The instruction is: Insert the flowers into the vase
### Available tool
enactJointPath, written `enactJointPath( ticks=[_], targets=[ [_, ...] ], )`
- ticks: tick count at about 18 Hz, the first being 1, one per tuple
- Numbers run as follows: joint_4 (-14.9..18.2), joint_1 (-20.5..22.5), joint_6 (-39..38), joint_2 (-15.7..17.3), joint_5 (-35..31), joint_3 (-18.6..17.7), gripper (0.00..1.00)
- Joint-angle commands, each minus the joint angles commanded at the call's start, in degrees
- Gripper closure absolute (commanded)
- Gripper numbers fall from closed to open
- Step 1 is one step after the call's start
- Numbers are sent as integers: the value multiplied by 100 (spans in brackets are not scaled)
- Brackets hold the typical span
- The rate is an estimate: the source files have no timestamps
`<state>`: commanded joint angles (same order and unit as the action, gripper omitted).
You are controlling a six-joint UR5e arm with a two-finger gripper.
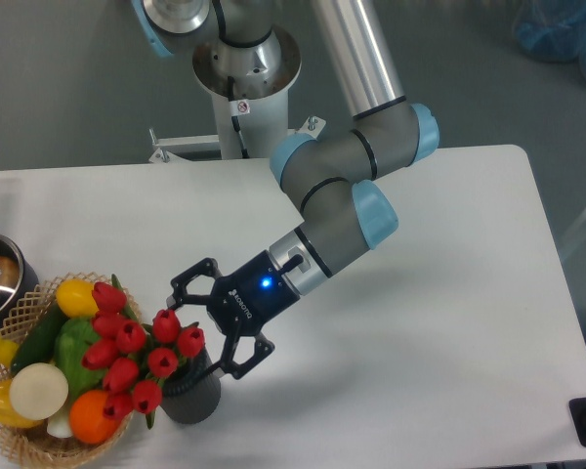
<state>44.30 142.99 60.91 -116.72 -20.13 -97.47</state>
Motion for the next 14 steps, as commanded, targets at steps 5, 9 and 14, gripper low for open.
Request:
enactJointPath(
  ticks=[5, 9, 14],
  targets=[
    [0, 316, 0, 263, -9, -166, 0],
    [0, 580, 9, 598, -516, -369, 0],
    [9, 747, 9, 1011, -2290, -378, 0]
  ],
)
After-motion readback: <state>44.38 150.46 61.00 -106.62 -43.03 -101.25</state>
